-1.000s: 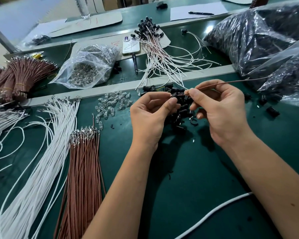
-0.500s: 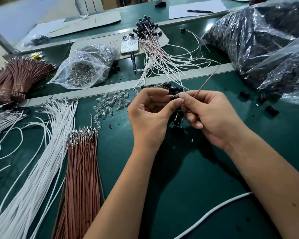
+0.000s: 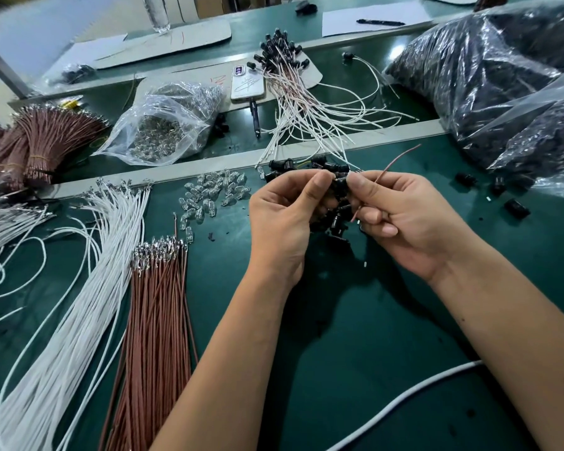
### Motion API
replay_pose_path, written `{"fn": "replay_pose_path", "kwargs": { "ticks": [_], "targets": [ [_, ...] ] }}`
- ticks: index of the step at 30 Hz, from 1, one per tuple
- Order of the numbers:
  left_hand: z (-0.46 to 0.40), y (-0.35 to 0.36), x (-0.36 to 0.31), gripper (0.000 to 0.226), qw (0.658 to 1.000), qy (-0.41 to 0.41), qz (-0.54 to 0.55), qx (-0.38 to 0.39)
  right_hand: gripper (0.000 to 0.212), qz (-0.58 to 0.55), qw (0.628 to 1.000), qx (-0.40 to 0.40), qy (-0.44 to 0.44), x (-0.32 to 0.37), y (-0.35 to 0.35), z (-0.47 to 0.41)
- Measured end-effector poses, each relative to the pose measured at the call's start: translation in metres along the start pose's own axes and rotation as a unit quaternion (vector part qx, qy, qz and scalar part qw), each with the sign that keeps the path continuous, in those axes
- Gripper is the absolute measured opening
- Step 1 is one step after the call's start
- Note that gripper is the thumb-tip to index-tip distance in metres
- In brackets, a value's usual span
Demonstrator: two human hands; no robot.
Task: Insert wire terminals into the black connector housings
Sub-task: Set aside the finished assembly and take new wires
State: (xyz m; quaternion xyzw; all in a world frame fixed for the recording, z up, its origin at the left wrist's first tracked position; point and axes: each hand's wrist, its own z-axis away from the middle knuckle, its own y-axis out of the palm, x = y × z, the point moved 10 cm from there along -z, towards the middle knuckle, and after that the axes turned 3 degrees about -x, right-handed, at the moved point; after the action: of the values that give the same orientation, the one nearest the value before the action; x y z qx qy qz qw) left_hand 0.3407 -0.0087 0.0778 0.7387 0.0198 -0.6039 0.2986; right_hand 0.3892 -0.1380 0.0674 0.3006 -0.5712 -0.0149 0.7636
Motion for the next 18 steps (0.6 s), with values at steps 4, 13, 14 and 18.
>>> {"fn": "replay_pose_path", "kwargs": {
  "ticks": [4,13,14,18],
  "targets": [
    [-0.001,-0.002,0.003,0.005,1.0,-0.003,-0.007,-0.008,0.015,-0.01,1.0,0.0,0.01,-0.002,0.001,0.001],
    [-0.002,-0.003,0.004,0.016,0.999,0.009,-0.052,-0.003,0.021,-0.015,1.0,-0.026,-0.001,0.003,-0.008,-0.001],
    [-0.001,-0.001,0.002,0.014,0.998,0.017,-0.059,0.005,0.022,-0.015,1.0,-0.027,-0.001,0.003,-0.008,-0.001],
    [0.002,0.01,-0.007,0.02,0.989,0.072,-0.118,0.053,0.021,0.005,0.999,-0.03,-0.015,0.005,-0.008,-0.001]
  ]
}}
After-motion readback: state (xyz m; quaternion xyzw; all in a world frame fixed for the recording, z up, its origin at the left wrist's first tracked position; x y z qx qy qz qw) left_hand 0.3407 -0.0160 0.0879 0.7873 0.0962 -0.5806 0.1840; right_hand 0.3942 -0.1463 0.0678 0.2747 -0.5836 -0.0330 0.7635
